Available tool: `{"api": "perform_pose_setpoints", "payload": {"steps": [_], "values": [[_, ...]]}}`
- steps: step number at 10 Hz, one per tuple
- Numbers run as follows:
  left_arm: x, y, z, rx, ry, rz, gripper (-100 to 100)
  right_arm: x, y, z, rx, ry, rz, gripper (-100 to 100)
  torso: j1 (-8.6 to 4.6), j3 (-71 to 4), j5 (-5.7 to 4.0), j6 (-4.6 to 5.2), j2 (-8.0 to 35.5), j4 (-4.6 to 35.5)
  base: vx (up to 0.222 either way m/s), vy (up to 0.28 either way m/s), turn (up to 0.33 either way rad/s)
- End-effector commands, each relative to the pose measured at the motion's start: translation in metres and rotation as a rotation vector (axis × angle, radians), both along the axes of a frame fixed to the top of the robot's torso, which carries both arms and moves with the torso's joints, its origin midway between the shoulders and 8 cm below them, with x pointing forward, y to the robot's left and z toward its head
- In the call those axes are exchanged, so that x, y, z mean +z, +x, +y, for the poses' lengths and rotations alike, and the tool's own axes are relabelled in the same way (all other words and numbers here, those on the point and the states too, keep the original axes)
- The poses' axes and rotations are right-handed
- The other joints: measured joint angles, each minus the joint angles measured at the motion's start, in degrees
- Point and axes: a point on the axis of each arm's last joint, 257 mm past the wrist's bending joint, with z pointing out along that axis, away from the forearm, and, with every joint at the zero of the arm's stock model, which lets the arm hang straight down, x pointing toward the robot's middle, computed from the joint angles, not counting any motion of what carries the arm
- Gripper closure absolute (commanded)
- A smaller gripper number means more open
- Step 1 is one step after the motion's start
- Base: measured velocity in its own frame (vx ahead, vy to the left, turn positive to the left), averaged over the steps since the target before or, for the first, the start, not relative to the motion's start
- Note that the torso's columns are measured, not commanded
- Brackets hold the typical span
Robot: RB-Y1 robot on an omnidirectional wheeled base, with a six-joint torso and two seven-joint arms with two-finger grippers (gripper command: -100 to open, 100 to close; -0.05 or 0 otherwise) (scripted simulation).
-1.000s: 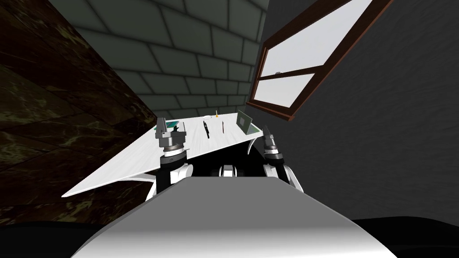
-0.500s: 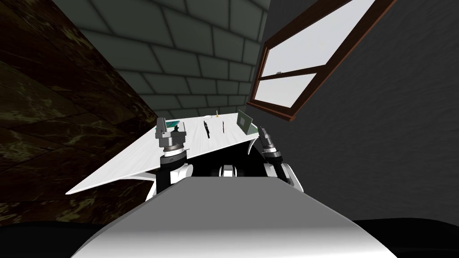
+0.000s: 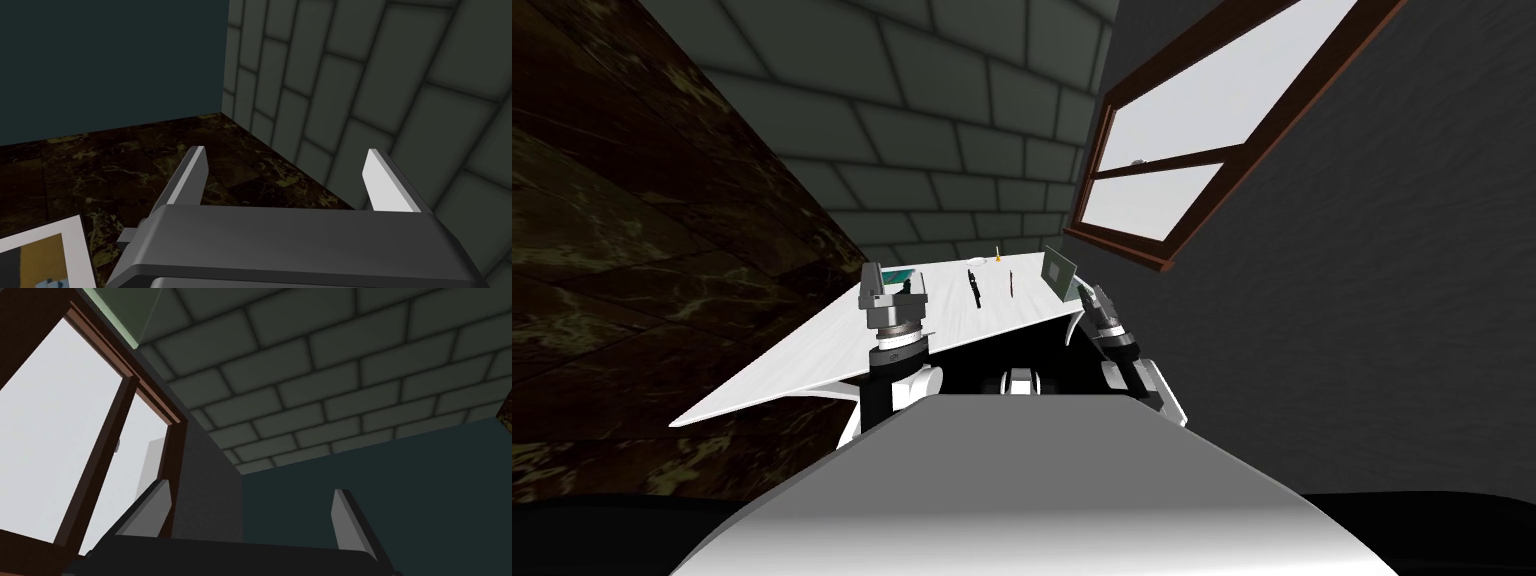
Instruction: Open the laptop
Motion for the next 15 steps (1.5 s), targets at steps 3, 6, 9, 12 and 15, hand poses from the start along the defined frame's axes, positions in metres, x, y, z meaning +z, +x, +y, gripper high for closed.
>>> {"api": "perform_pose_setpoints", "payload": {"steps": [3,6,9,12,15], "values": [[0.0,0.0,0.0,0.0,0.0,0.0,0,-0.017,0.021,-0.005,-0.091,-0.241,0.007,-100,0.01,0.0,0.0,0.01,0.0,0.0,0.001,0.0,0.03],[0.0,0.0,0.0,0.0,0.0,0.0,0,-0.026,0.029,-0.007,-0.132,-0.362,0.009,-100,0.0,0.01,0.0,0.01,0.01,0.0,0.0,0.002,0.018],[0.0,0.0,0.0,0.0,0.0,0.0,0,-0.036,0.038,-0.011,-0.176,-0.492,0.01,-100,0.0,0.0,0.0,0.0,-0.01,0.0,0.001,0.005,0.028],[0.0,0.0,0.0,0.0,0.0,0.0,0,-0.044,0.047,-0.017,-0.218,-0.609,0.011,-100,0.01,0.0,0.0,0.01,0.0,0.0,0.0,0.006,0.02],[0.0,0.0,0.0,0.0,0.0,0.0,0,-0.057,0.064,-0.032,-0.291,-0.787,0.014,-100,0.01,0.0,0.0,0.01,0.0,0.0,0.001,0.012,0.034]]}}
